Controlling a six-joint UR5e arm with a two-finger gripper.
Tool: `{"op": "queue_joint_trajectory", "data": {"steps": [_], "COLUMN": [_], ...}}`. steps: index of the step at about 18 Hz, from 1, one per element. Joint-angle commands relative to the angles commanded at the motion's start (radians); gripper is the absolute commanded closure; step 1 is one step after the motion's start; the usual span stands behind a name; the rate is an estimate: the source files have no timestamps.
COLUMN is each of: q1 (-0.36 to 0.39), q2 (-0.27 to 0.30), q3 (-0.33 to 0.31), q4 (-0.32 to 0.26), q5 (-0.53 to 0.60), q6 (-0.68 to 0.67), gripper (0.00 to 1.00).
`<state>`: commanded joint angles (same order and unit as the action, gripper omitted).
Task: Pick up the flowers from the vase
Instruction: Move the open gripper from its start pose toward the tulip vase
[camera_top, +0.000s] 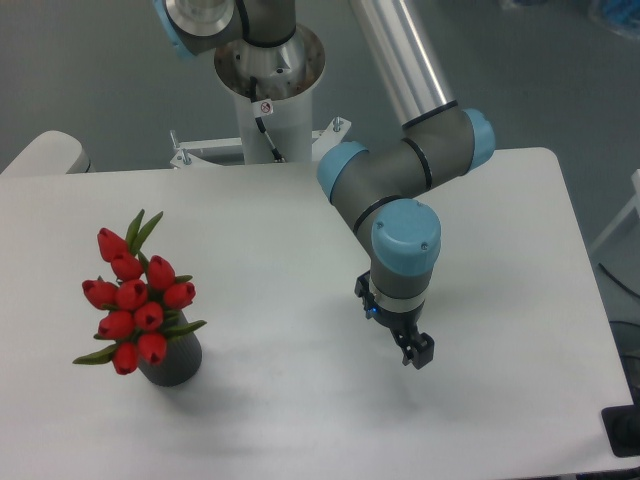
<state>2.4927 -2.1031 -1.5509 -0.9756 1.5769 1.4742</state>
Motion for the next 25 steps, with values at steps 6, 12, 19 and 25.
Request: {"op": "queue_joint_trajectory", "data": {"steps": [6, 12, 19, 25], "q1": [-0.002, -0.009, -0.02, -0.02], "q2": [0.0, 0.017, 0.063, 0.159], "q3": [-0.002, -0.038, -0.087, -0.19], "q4": [0.0, 0.015, 0.012, 0.012], "q5": [-0.005, -0.012, -0.185, -0.44], "q6": [0.002, -0.011, -0.011, -0.012], "gripper": [0.0, 0.0, 0.0, 0.0]}}
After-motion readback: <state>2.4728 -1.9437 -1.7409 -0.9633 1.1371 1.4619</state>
